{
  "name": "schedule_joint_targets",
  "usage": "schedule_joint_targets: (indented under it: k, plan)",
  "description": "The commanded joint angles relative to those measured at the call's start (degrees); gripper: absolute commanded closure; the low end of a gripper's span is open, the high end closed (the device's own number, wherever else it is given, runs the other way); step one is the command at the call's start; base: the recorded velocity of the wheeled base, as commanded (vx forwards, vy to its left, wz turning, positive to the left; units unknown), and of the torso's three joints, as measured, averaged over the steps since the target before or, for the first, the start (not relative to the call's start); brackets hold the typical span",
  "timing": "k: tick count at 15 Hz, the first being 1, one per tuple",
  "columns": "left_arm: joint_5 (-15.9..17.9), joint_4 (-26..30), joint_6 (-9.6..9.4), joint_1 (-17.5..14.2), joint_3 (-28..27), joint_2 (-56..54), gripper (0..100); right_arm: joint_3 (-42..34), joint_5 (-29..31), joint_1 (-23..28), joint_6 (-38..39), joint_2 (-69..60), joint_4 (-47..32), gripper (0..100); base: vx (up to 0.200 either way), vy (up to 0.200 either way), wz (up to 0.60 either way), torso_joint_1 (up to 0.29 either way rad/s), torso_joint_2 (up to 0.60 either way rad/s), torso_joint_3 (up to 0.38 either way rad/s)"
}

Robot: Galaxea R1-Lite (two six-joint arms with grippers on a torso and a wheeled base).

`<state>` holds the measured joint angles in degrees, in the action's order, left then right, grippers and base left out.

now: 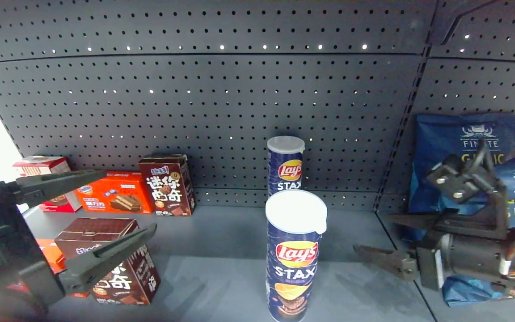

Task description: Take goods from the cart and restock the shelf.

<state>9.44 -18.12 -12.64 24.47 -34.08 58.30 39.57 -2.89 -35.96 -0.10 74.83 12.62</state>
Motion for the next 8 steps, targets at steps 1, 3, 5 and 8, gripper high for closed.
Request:
schedule_joint_targets:
  k: [1,3,5,8]
  plan:
    - [-0.21,-0.08,-0.19,-3.28,1.39,-5.74,0,-3.97,2.01,8.01,1.15,-15.59,-0.05,0,0.000,0.000,0.00,0.000,0.00,0.000]
    - [-4.87,0.36,-0.45,-3.11,5.52,-13.03,0,-7.49,1.40,19.00,1.24,-23.76,-0.05,0,0.000,0.000,0.00,0.000,0.00,0.000]
    - [-9.96,0.54,-0.63,-3.20,11.50,-20.50,0,-14.26,1.13,27.26,1.24,-32.64,-0.31,0,0.000,0.000,0.00,0.000,0.00,0.000]
    - [-17.52,3.17,-0.63,-3.28,22.13,-31.49,0,-28.94,1.40,38.25,1.50,-46.96,-0.31,0,0.000,0.000,0.00,0.000,0.00,0.000]
